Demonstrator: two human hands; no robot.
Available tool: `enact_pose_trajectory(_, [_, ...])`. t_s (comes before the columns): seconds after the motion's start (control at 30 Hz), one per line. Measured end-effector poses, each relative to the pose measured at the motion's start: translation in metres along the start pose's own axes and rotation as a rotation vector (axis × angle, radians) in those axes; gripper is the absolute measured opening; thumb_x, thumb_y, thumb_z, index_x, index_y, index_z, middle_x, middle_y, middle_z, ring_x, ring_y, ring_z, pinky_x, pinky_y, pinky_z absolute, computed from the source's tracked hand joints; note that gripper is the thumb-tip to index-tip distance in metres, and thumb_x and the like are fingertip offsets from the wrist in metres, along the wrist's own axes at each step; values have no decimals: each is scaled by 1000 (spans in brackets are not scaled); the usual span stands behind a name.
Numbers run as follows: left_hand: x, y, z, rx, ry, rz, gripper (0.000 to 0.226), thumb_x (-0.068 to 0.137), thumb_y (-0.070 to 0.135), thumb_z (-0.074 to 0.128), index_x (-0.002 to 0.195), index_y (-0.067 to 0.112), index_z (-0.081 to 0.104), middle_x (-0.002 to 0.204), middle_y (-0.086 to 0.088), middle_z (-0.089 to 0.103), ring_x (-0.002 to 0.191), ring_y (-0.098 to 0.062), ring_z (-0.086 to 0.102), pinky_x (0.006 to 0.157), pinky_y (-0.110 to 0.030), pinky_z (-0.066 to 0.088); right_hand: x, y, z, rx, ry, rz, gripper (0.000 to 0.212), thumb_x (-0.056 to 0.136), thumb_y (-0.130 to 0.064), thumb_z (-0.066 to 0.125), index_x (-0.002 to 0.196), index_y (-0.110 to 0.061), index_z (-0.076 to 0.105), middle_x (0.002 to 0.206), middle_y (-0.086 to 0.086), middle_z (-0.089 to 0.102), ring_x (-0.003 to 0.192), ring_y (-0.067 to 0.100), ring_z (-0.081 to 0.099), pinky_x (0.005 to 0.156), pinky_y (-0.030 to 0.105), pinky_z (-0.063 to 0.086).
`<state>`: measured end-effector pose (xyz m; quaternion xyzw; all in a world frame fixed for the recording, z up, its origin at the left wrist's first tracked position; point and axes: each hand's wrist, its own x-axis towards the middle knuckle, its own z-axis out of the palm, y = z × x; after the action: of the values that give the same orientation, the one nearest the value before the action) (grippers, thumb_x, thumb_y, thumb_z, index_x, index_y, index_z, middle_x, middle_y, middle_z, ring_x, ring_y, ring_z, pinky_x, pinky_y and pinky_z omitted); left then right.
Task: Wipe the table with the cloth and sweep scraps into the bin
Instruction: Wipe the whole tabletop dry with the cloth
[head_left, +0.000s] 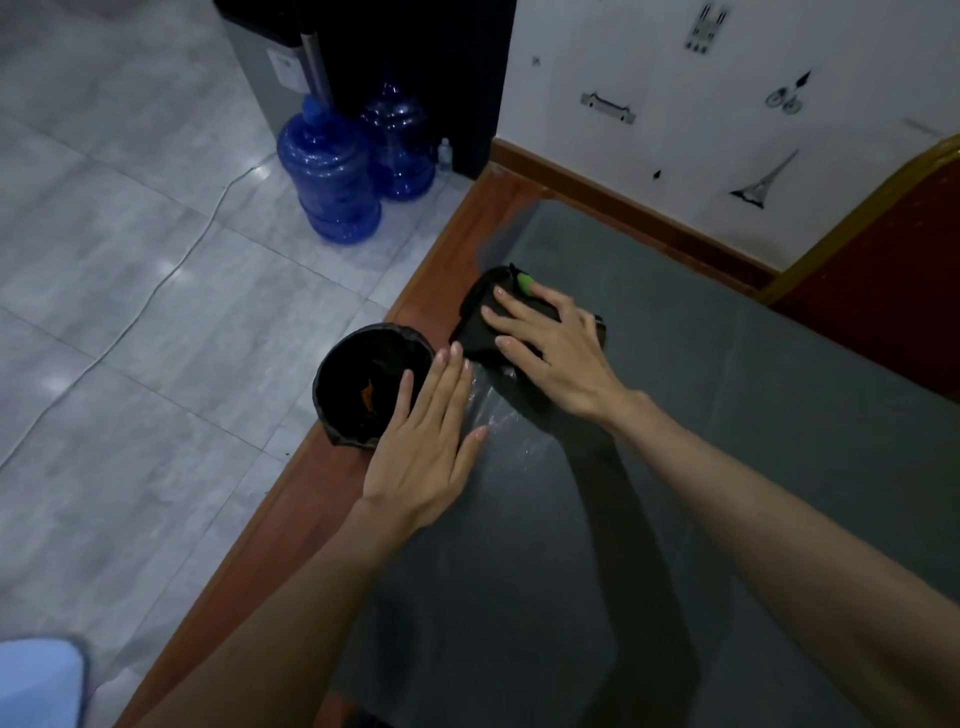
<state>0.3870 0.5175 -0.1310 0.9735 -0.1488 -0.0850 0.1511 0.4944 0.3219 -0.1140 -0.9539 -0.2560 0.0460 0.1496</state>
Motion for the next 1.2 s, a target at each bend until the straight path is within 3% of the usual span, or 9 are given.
enact_pose_trajectory(0.17, [-2,-1,1,19,-15,9,67,103,52,2,158,15,-6,165,1,-17,151,-10,-20,123,-38,-13,31,44,-8,-183,140,-80,39,98,-43,43,136,-40,50,148,-15,43,118,31,49,86,44,42])
enact_pose_trajectory(0.37, [0,-1,0,-16,-35,-6,68,103,54,6,158,16,-8,165,1,-16,151,-9,-20,123,-36,-14,89,76,-19,-61,329,469,38,103,-18,39,140,-16,48,151,7,41,107,38,44,97,38,39])
enact_pose_trajectory(0.5, [1,-1,1,-26,-17,2,68,104,53,12,159,16,-3,167,1,-11,152,-10,-15,124,-36,-10,68,40,3,-205,325,-130,38,93,-15,58,131,-17,59,139,4,56,102,38,57,77,42,48])
enact_pose_trajectory(0.57, [1,0,1,-35,-17,-1,68,104,52,15,159,16,-3,167,2,-11,152,-10,-15,124,-35,-10,70,50,0,-265,247,-180,41,94,-17,55,135,-25,54,143,-3,52,103,38,54,75,41,45])
enact_pose_trajectory(0.63, [0,1,-1,-39,-23,-11,68,104,53,14,158,17,-6,166,3,-14,151,-8,-17,123,-33,-14,78,73,-10,-308,224,28,46,97,-14,48,141,-29,46,150,-4,43,109,39,48,81,42,41])
enact_pose_trajectory(0.8, [2,3,-6,-30,-9,6,68,104,49,20,159,13,3,166,-1,-8,153,-12,-12,124,-35,-10,85,95,-29,5,456,938,41,99,-15,40,138,-22,46,148,6,39,122,36,39,99,42,36])
enact_pose_trajectory(0.87, [1,2,-2,-55,6,3,68,104,48,22,159,12,6,167,-1,-3,154,-12,-7,124,-36,-7,90,68,-22,-82,495,768,46,96,-13,45,141,-22,45,148,7,40,118,34,42,96,39,37])
enact_pose_trajectory(1.0, [2,-3,5,-53,24,-12,67,102,48,24,159,15,10,168,0,4,154,-11,-3,124,-36,-7,65,32,0,-214,228,202,46,99,-16,42,144,-25,41,149,2,42,114,36,45,86,40,42])
enact_pose_trajectory(1.2, [4,-7,9,-13,51,-6,66,102,47,26,159,19,8,168,0,7,154,-12,1,124,-36,-8,-65,151,-27,-304,374,660,47,97,-12,38,143,-26,42,148,4,42,114,39,45,91,38,38])
